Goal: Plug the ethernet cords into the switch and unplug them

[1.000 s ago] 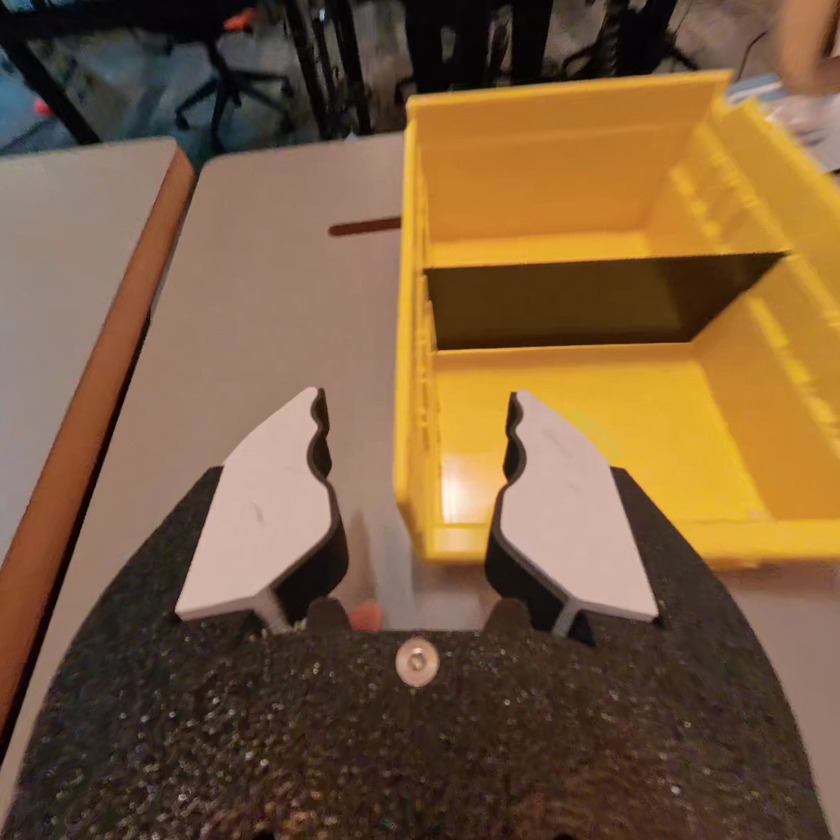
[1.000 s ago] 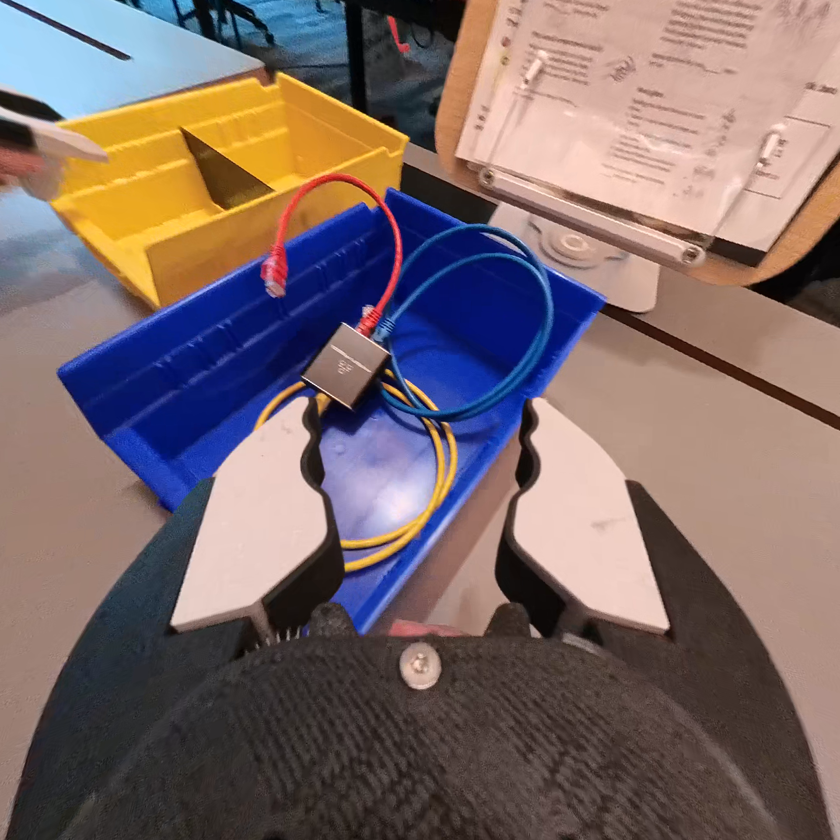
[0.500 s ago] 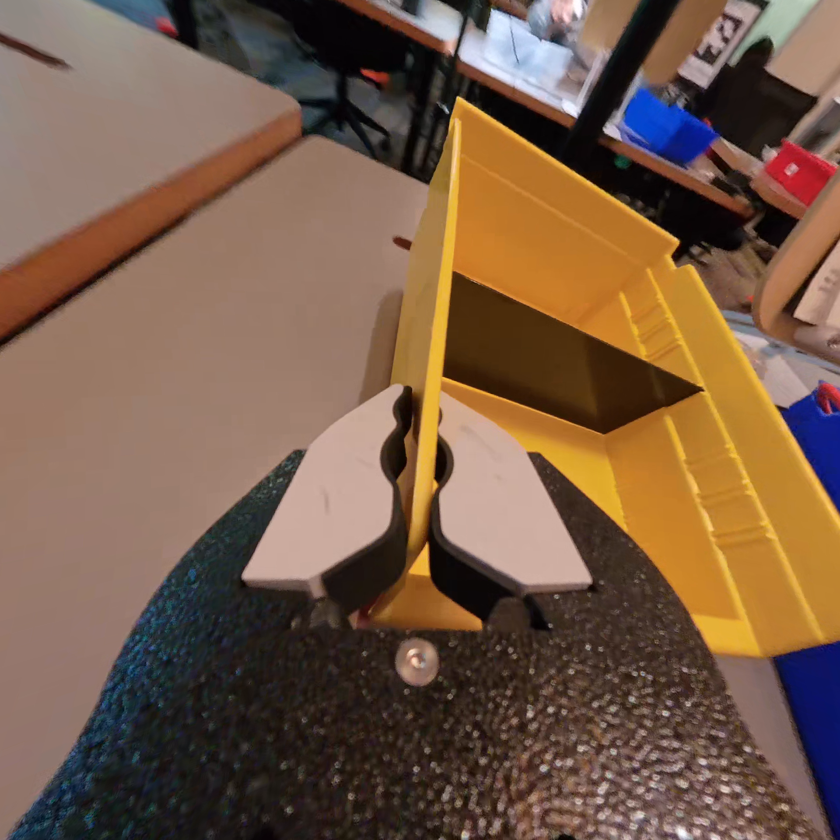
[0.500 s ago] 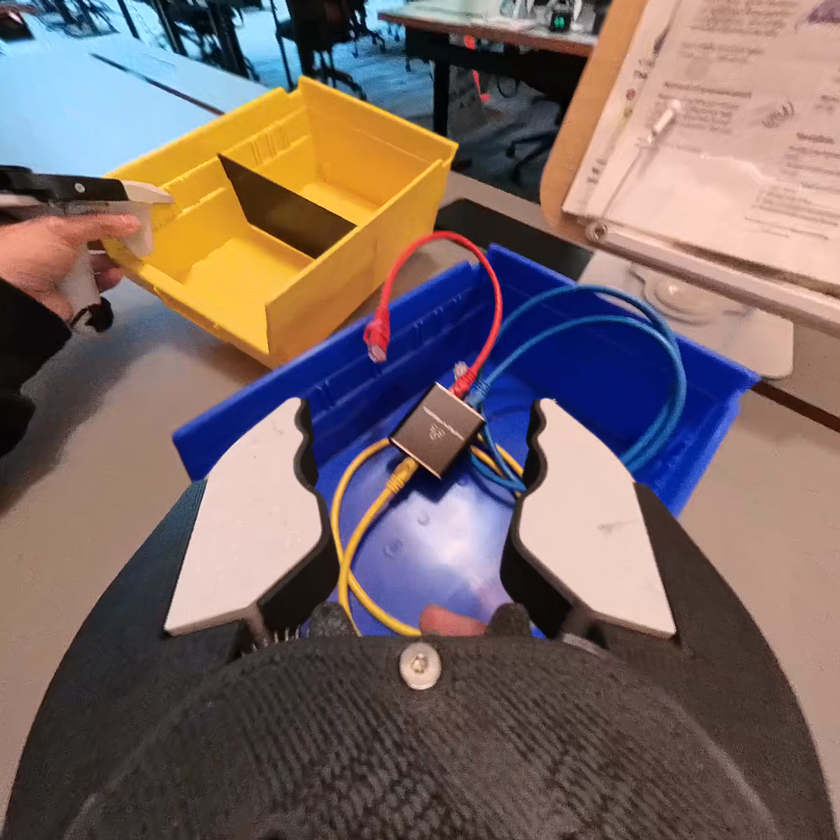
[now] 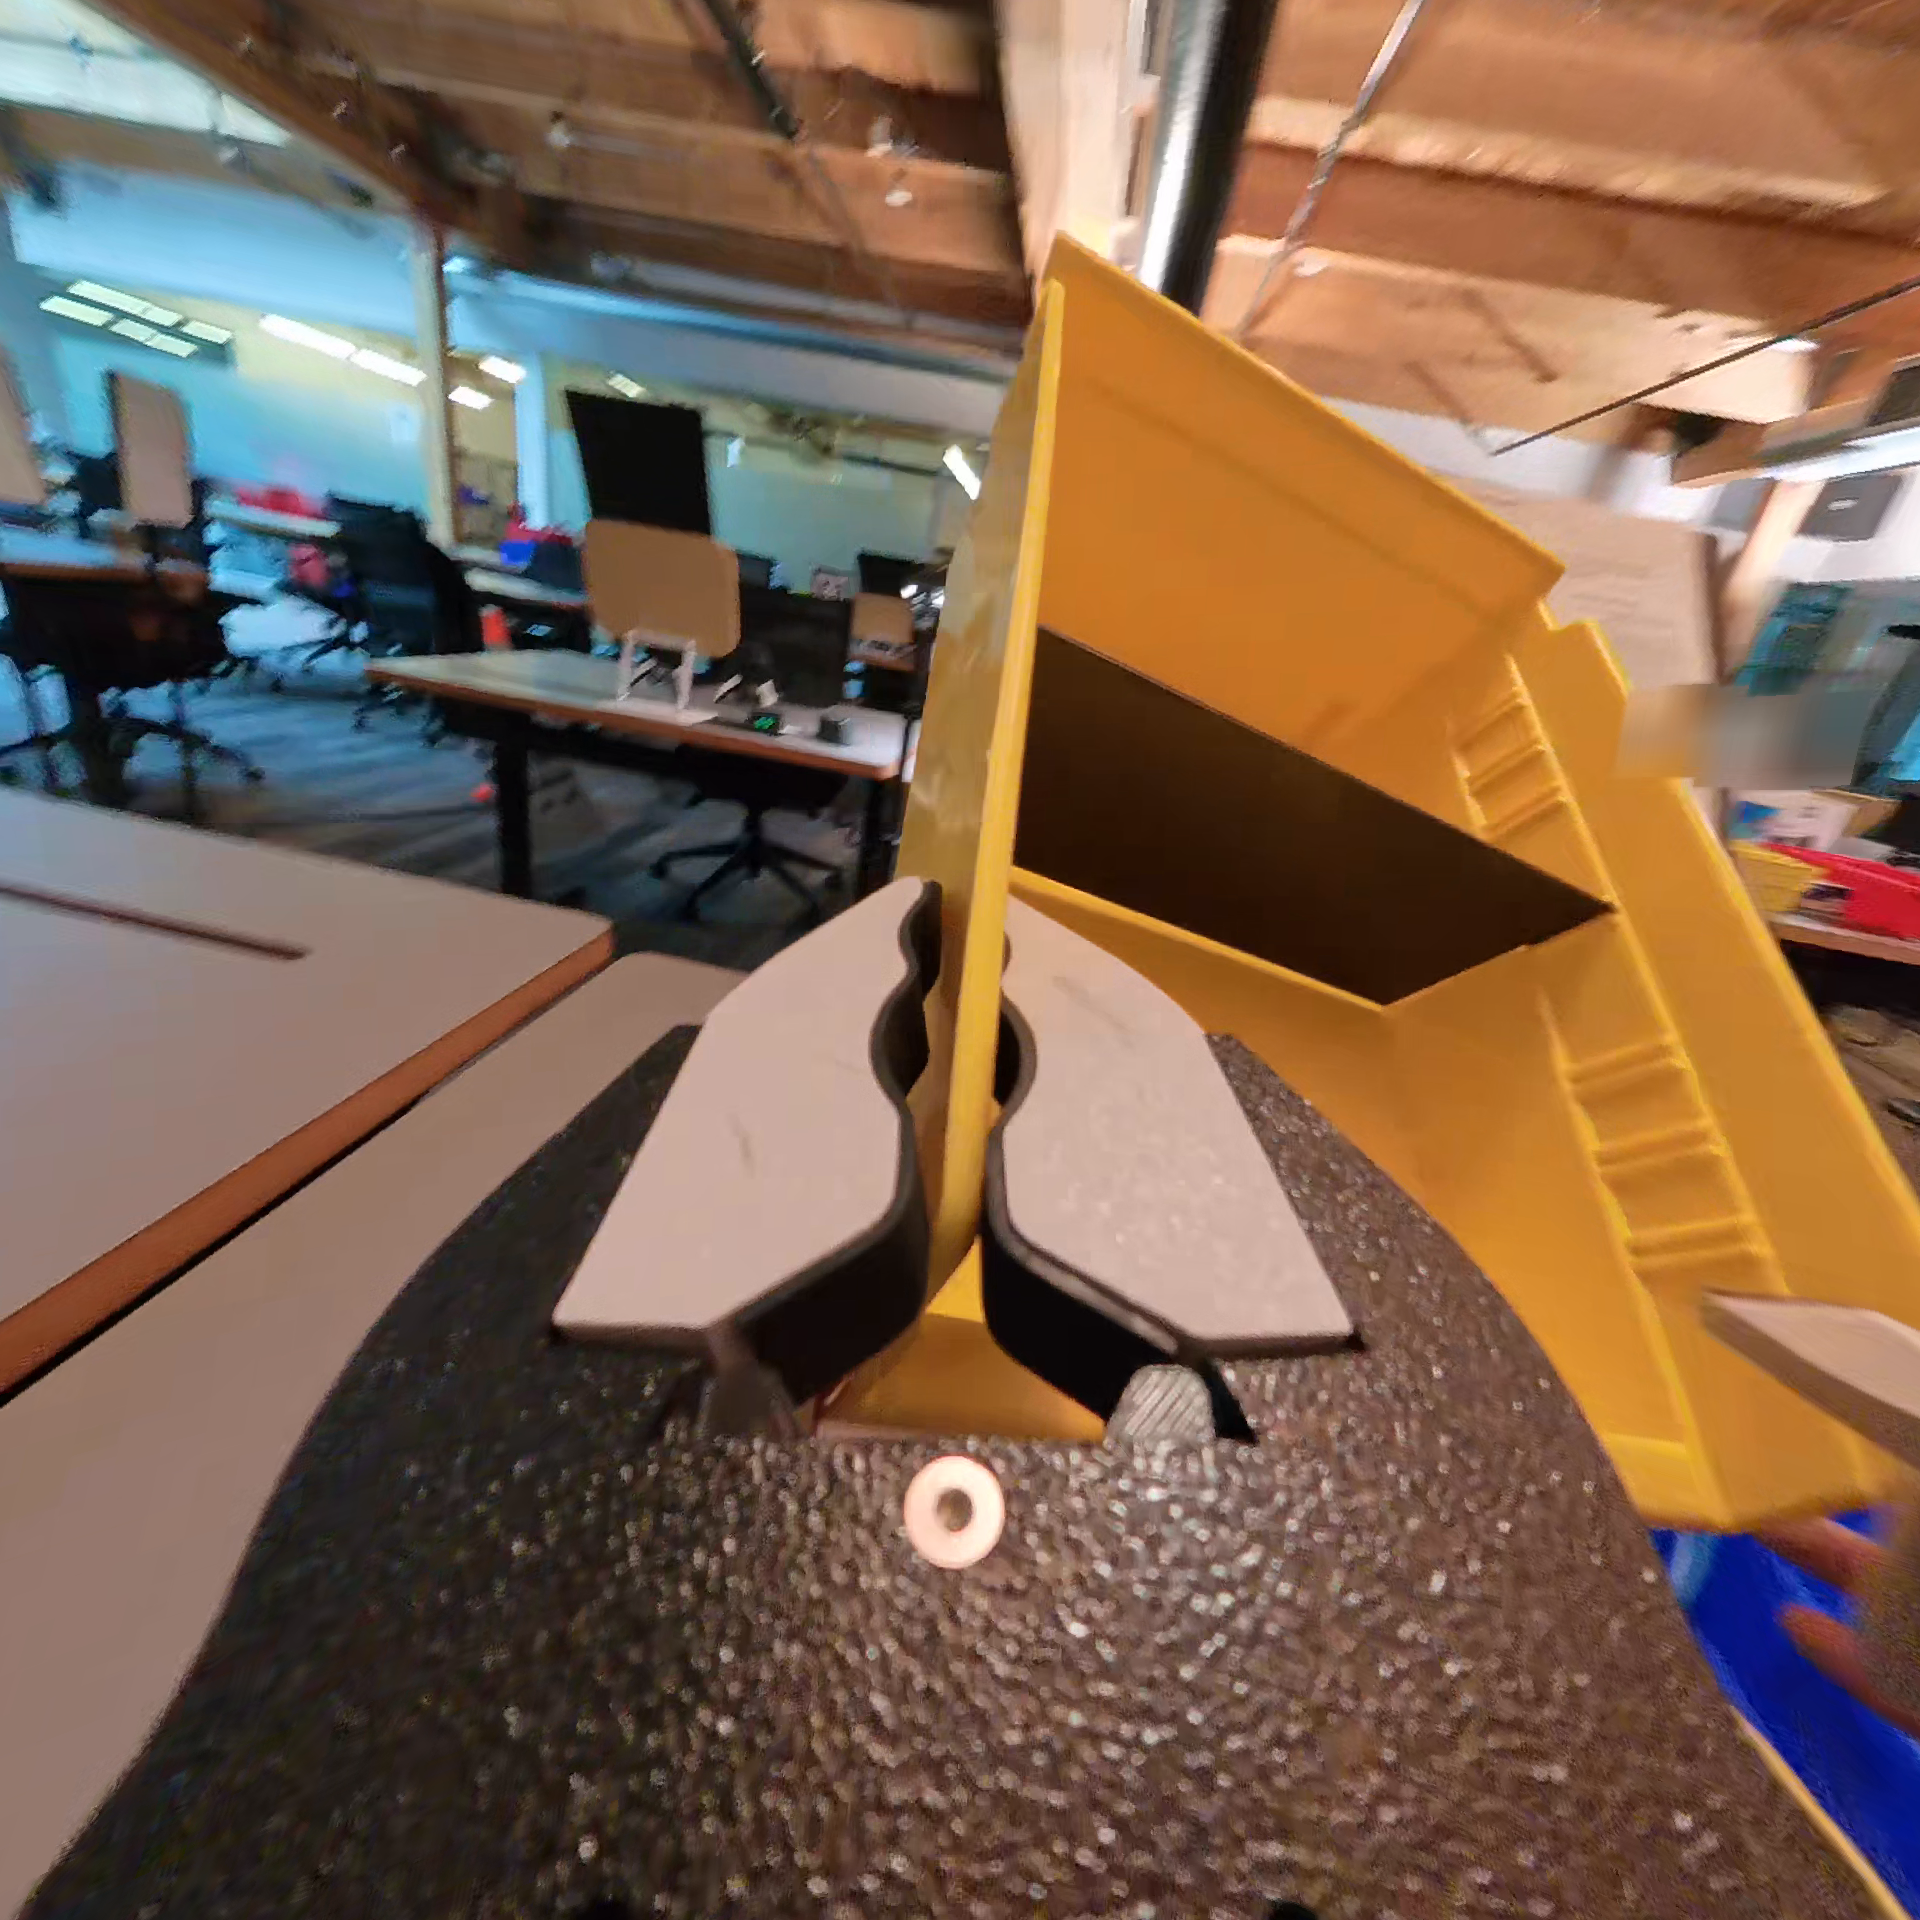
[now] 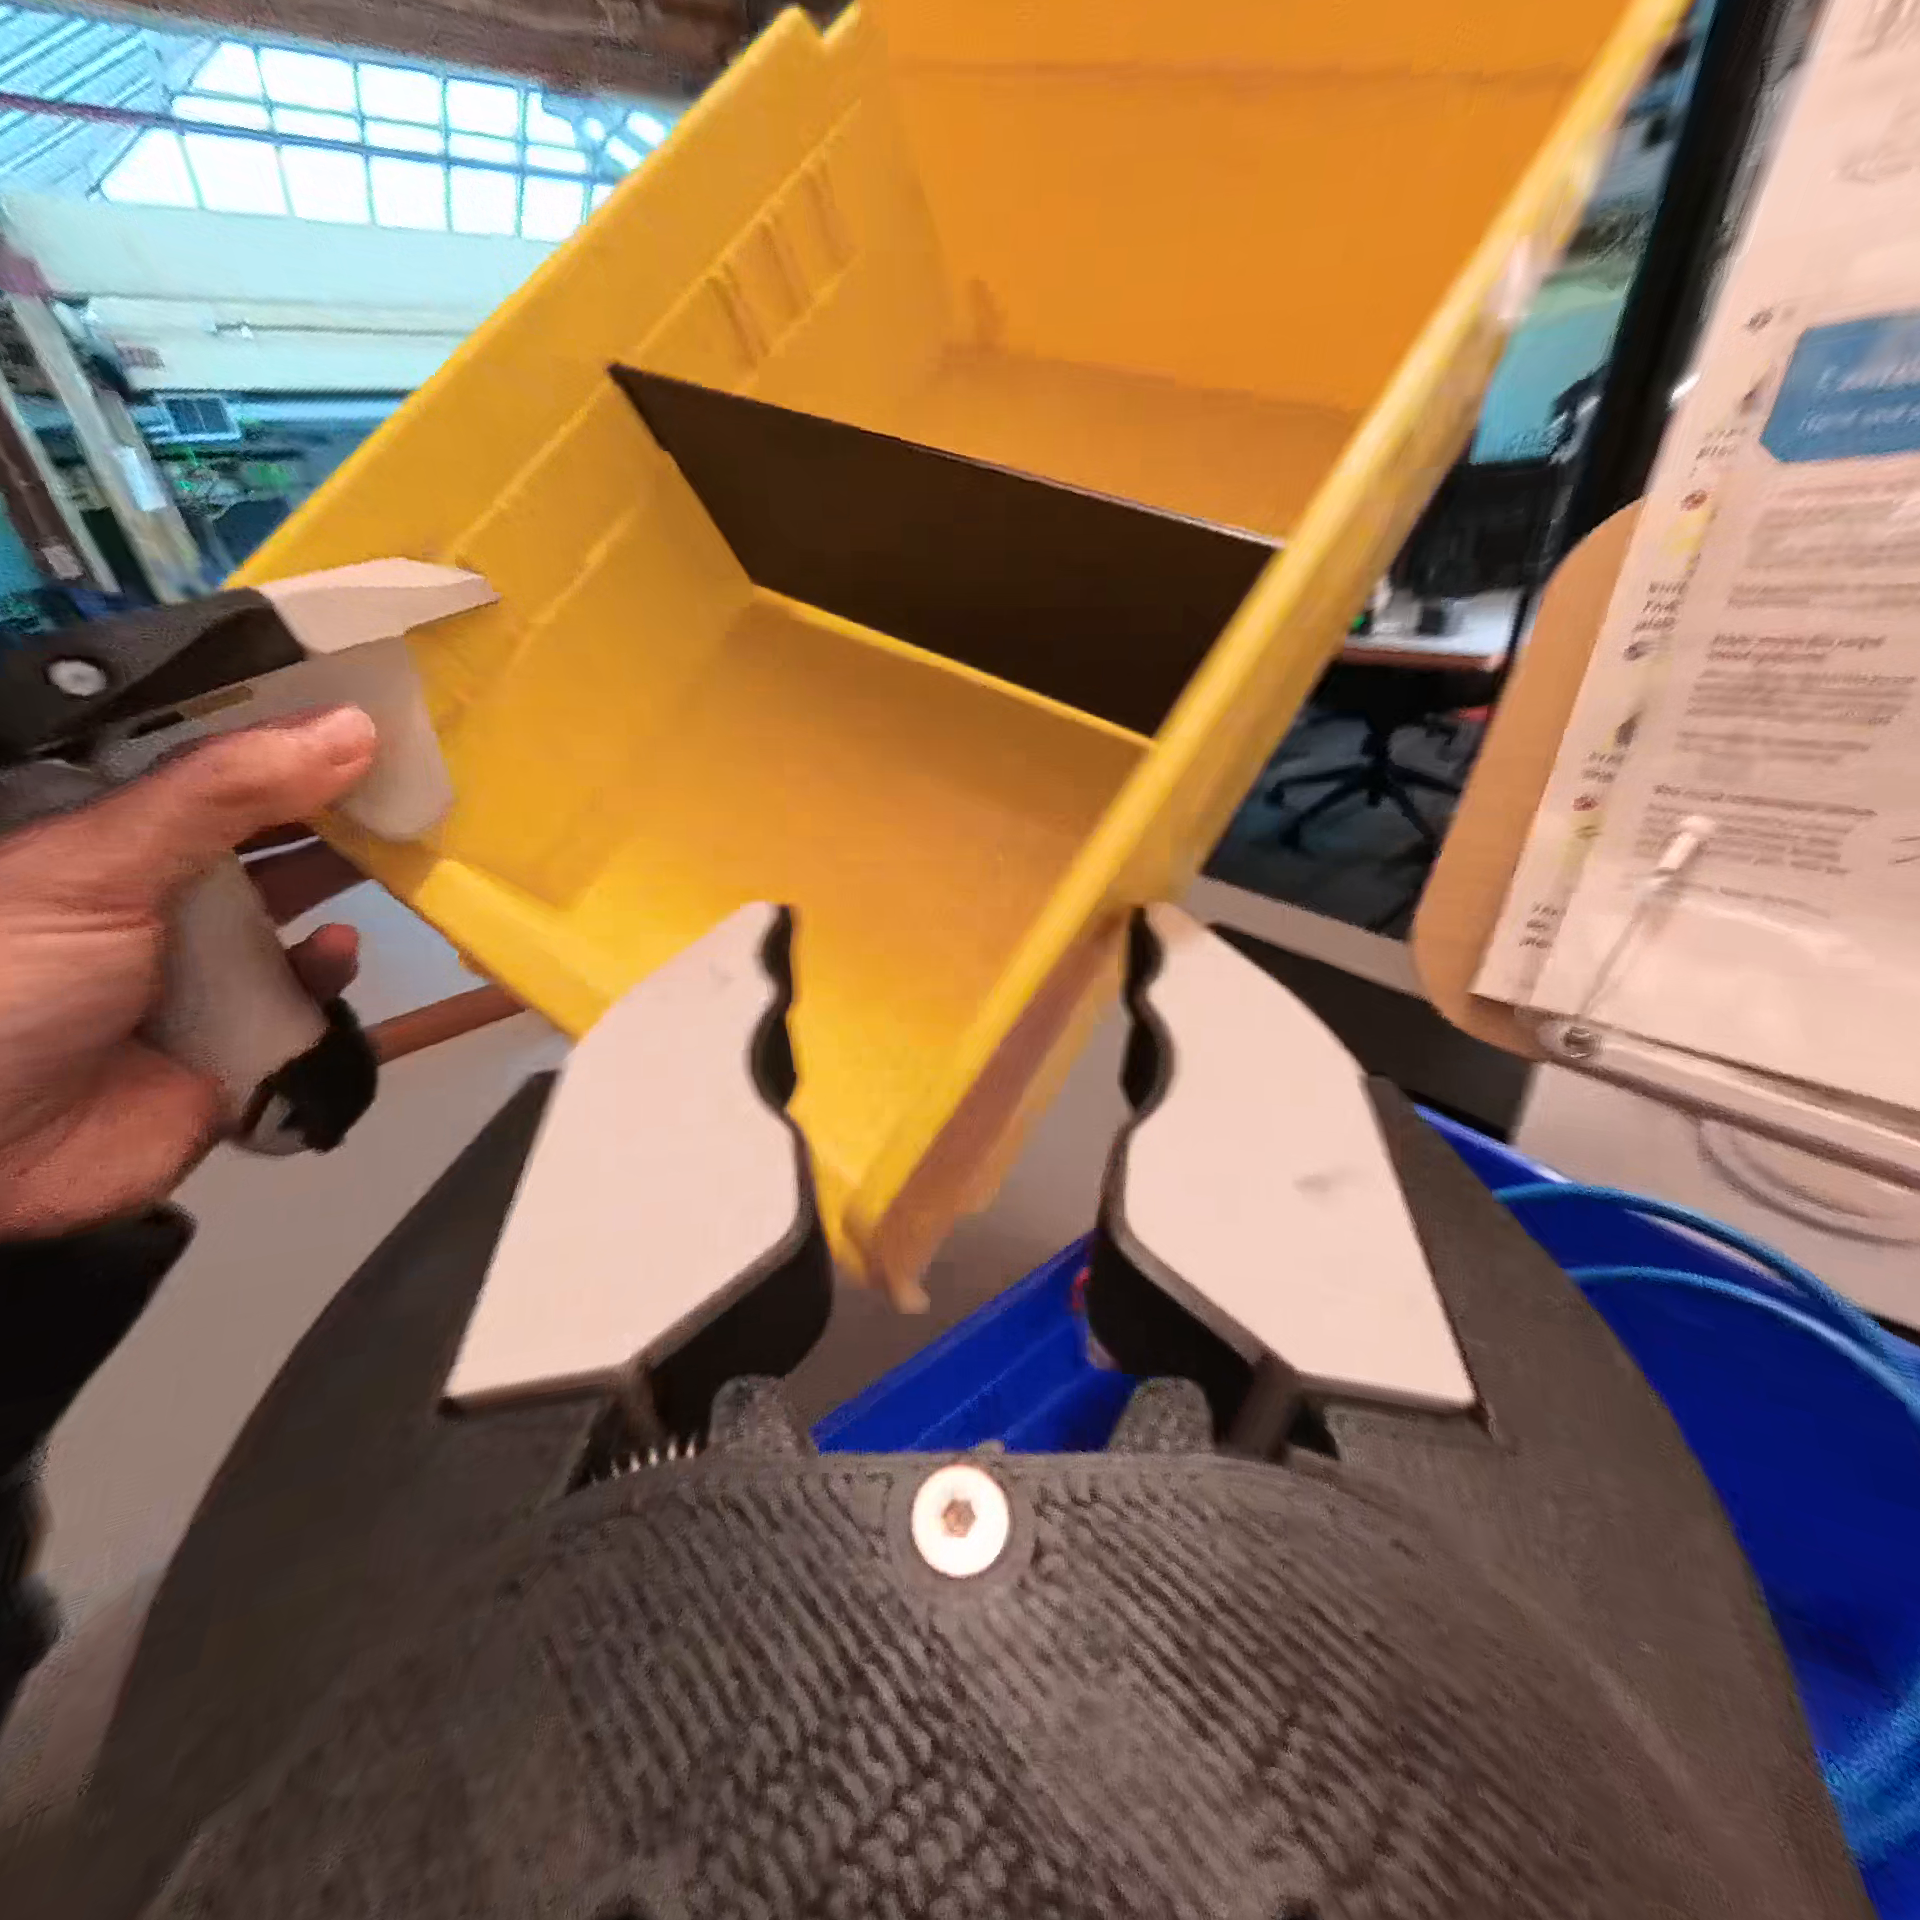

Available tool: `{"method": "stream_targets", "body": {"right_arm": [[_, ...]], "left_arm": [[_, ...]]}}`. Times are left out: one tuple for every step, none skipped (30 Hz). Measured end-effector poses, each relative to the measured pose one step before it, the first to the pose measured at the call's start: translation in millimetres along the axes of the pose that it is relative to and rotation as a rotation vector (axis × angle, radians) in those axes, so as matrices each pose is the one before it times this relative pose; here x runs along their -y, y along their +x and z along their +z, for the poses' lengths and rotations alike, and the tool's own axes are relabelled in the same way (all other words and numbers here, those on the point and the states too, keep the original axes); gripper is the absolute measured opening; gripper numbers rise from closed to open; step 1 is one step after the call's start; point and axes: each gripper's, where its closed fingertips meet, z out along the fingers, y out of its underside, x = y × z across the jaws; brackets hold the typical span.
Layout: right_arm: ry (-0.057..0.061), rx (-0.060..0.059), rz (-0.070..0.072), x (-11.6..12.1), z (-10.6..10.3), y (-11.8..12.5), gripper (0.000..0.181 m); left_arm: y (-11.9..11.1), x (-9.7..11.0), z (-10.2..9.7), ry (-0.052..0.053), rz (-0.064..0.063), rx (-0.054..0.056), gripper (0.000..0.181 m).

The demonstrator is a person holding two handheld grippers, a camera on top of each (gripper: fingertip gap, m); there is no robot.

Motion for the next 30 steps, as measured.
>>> {"method": "stream_targets", "body": {"right_arm": [[0.0391,-0.0989,-0.0058,4.31,-5.64,17.81,0.056],[0.0355,-0.0905,0.0031,4.04,-7.6,18.92,0.047],[0.0203,-0.0588,0.0035,2.08,-6.99,17.38,0.038],[0.0103,-0.0495,0.0021,0.73,-5.88,16.94,0.03],[-0.0013,-0.068,-0.0193,-0.13,-5.95,18.59,0.021],[0.0047,-0.0405,-0.0175,0.41,-4.87,15.77,0.012],[0.022,-0.0107,0.0632,2.39,-4.57,15.57,0.006],[0.017,-0.0064,0.0304,3.66,-3.96,15.31,0.005],[0.0152,-0.0147,0.0019,4.97,-4.56,15.45,0.005],[0.028,-0.0087,0.0429,7.8,-5.68,15.76,0.004],[0.0224,-0.0089,0.0346,8.83,-5.81,15.71,0.004],[0.0151,-0.0117,-0.002,8.76,-5.67,14.88,0.004],[0.0107,-0.0253,-0.0134,8.94,-6.44,15.46,0.004],[-0.0005,-0.0455,-0.0266,7.92,-6.95,17.11,0.004],[-0.0032,-0.0464,-0.0206,7.5,-7.66,18.84,0.004],[-0.003,-0.0493,-0.0108,6.63,-8.01,21.28,0.004],[-0.0064,-0.0486,-0.0169,5.66,-8.66,23.44,0.004],[-0.0035,-0.0459,-0.0094,4.93,-9.25,24.71,0.004],[-0.0029,-0.0476,-0.0128,3.63,-9.34,25.61,0.004],[-0.0048,-0.0516,-0.0222,1.85,-8.91,26.81,0.004],[-0.0064,-0.0481,-0.0236,0.07,-8.1,26.9,0.004],[-0.0227,-0.0426,-0.0216,-2.6,-6.76,26.61,0.004],[-0.0376,-0.0403,-0.0141,-5.01,-5.36,26.03,0.004],[-0.0422,-0.0339,-0.0188,-6.75,-3.44,24.29,0.004],[-0.0414,-0.0318,-0.0205,-8.54,-0.94,22.6,0.004],[-0.0453,-0.0261,-0.0139,-10.59,1.28,20.05,0.004],[-0.0644,-0.0133,-0.0009,-12.14,2.65,16.88,0.004],[-0.0719,-0.0116,-0.0108,-12.87,4.59,14.56,0.004],[-0.0603,-0.0133,-0.0232,-12.04,6.57,12.88,0.004],[-0.0499,-0.0074,-0.0131,-10.44,7.61,9.88,0.004]], "left_arm": [[19.16,2.4,-1.33,0.0188,0.0039,-0.043,0.003],[19.8,0.73,-0.77,0.0163,0.0081,-0.0414,0.004],[18.35,0.55,-0.54,0.0246,0.0146,-0.0292,0.004],[15.94,0.75,-0.77,0.0293,0.0281,-0.0075,0.004],[17.15,1.73,-1.77,0.0324,0.0273,-0.0156,0.005],[19.37,2.49,-2.06,0.0325,0.0165,-0.0265,0.008],[19.57,2.31,-1.97,0.0327,0.0084,-0.0243,0.013],[18.11,1.34,-2.02,0.0288,-0.0049,-0.0244,0.018],[20.84,1.02,-1.85,0.0273,-0.022,-0.0524,0.025],[19.49,-1.01,-0.8,0.0092,-0.0355,-0.0526,0.029],[19.05,-3.29,0.2,-0.0147,-0.0313,-0.0672,0.036],[18.38,-5.15,1.17,-0.0278,-0.0169,-0.0812,0.045],[15.29,-4.92,0.69,-0.0292,-0.0076,-0.0751,0.048],[12.71,-3.9,-0.81,-0.0222,0.0067,-0.0657,0.046],[9.7,-2.67,-1.7,-0.0121,0.0176,-0.052,0.048],[5.14,-4.48,-3.07,-0.0198,0.0186,-0.0308,0.053],[2.45,-8.52,-3.92,-0.0396,0.0191,-0.0246,0.059],[0.26,-14.22,-4.47,-0.0665,0.0191,-0.0208,0.063],[-2.31,-20.1,-4.5,-0.0934,0.0122,-0.014,0.066],[-5.85,-23.76,-4.44,-0.1055,0.006,0.002,0.069],[-9.14,-25.2,-3.81,-0.1018,0.0026,0.022,0.076],[-11.11,-24.92,-3.07,-0.0897,-0.0036,0.0337,0.082],[-11.53,-22.38,-2.44,-0.0707,-0.0089,0.0396,0.085],[-10.45,-18.14,-1.96,-0.0482,-0.0125,0.0356,0.085],[-7.89,-14.89,-0.96,-0.0352,-0.0168,0.0246,0.086],[-5.9,-12.7,0.99,-0.033,-0.0216,0.0176,0.085],[-2.38,-11.1,3.6,-0.0335,-0.0256,-0.0002,0.085],[2.57,-9.96,6.02,-0.0376,-0.0273,-0.0305,0.084],[5.19,-9.13,7.92,-0.0415,-0.019,-0.0457,0.083],[3.37,-8.48,8.5,-0.0452,-0.0107,-0.0338,0.083]]}}
